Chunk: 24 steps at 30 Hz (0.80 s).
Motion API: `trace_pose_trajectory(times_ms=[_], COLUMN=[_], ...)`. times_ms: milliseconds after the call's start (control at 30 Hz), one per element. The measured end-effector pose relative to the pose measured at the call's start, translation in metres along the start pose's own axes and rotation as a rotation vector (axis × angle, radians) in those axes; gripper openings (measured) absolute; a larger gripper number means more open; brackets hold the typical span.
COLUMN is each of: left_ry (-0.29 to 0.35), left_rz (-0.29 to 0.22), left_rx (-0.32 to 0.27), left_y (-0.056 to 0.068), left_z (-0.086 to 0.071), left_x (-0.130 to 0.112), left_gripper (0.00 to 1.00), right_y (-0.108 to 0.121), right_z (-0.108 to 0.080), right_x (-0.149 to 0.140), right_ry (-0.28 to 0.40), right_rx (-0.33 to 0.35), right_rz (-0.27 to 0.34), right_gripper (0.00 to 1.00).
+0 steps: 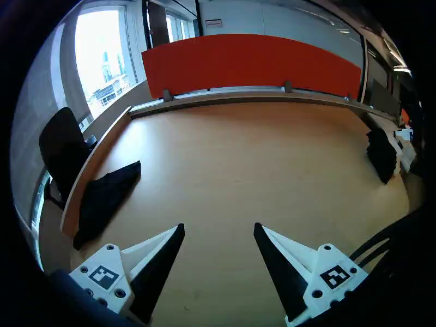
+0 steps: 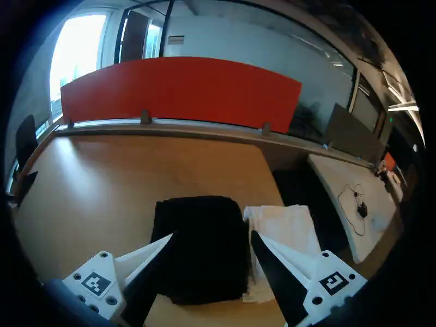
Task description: Fold towel
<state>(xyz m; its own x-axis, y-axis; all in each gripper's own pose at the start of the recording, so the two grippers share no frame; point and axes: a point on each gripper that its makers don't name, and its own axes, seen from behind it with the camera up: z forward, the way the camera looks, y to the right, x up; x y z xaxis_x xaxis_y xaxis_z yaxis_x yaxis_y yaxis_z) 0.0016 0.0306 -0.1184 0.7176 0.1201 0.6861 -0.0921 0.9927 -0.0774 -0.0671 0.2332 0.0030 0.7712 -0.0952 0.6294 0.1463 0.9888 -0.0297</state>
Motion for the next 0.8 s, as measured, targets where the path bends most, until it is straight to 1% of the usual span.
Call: trace_pose_trajectory(times_ms=[167, 267, 367, 467, 567, 800], left_ry=[0.012, 0.020, 0.029, 0.037, 0.045, 0.065], left_rz=[-0.009, -0.018, -0.022, -0.022, -0.021, -0.024], left_rx=[0.000, -0.001, 0.002, 0.005, 0.007, 0.012], left_y=[-0.002, -0.002, -0.003, -0.005, -0.006, -0.007], left_z=[-0.001, -0.002, -0.004, -0.004, -0.005, -0.005], left_x=[0.004, 0.007, 0.010, 0.013, 0.017, 0.026], left_gripper=[0.94, 0.94, 0.94, 0.94, 0.94, 0.94], right_y=[0.000, 0.002, 0.003, -0.003, -0.006, -0.008], right_z=[-0.011, -0.017, -0.026, -0.035, -0.042, -0.060], right_x=[0.011, 0.019, 0.030, 0.037, 0.043, 0.066], right_ry=[0.084, 0.136, 0.203, 0.260, 0.297, 0.406], right_rx=[-0.051, -0.082, -0.111, -0.113, -0.117, -0.170], right_rz=[0.016, 0.036, 0.060, 0.072, 0.072, 0.083], right_gripper=[1.00, 1.00, 1.00, 1.00, 1.00, 1.00])
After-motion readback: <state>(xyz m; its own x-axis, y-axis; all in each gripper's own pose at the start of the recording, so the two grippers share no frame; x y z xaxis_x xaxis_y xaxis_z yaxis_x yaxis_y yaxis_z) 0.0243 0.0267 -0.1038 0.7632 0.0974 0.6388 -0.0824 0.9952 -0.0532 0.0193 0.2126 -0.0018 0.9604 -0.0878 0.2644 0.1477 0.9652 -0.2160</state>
